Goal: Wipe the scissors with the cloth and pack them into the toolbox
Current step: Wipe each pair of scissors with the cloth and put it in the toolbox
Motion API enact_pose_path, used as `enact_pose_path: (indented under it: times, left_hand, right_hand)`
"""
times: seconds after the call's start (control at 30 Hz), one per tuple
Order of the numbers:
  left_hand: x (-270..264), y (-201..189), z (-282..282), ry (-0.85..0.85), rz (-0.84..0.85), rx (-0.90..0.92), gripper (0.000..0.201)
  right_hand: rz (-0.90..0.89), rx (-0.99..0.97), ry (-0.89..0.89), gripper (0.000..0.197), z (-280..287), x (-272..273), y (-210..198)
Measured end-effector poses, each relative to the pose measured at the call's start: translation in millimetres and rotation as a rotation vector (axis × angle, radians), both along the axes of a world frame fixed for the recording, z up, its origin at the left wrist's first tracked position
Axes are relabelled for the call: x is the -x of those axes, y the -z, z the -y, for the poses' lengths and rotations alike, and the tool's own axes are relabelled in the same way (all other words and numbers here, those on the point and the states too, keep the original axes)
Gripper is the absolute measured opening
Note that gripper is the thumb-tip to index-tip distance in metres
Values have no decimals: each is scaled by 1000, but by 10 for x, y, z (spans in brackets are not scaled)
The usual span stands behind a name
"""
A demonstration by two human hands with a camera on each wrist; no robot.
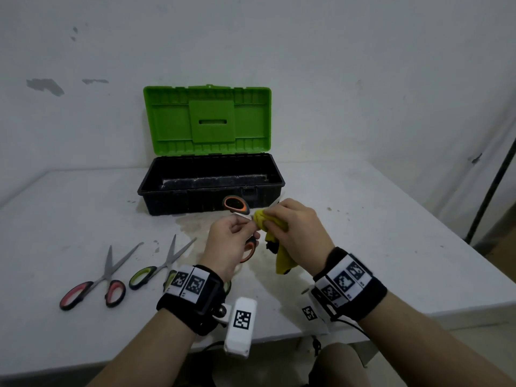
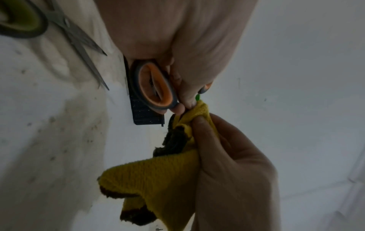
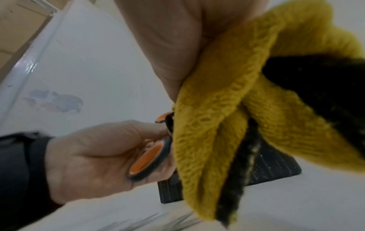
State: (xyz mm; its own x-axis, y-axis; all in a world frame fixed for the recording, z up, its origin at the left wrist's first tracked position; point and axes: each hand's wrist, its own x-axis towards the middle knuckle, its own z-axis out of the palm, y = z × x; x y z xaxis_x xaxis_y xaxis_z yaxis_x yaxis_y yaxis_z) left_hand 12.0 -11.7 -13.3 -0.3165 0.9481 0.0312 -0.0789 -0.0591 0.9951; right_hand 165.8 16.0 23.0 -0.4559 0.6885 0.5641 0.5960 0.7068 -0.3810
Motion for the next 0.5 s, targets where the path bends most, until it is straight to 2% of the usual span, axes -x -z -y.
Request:
enact_pose_path:
  times: [0.13,0.33,0.4,0.5]
  left_hand:
    - [-41,-11,2,2,-2,-13,7]
    - [-30,5,35,16,46,21,10]
    - [-28,11,40,10,80,40,12]
    - [-43,5,53,17,91,52,13]
  right_hand:
    - [13,14,70,14,-53,-42,6]
    - [-85,90,313,18,-345,-316,-179]
    - [-103,69,295,17,-280,-343,-213]
    - [-35,46,166,18,-51,-245,-155]
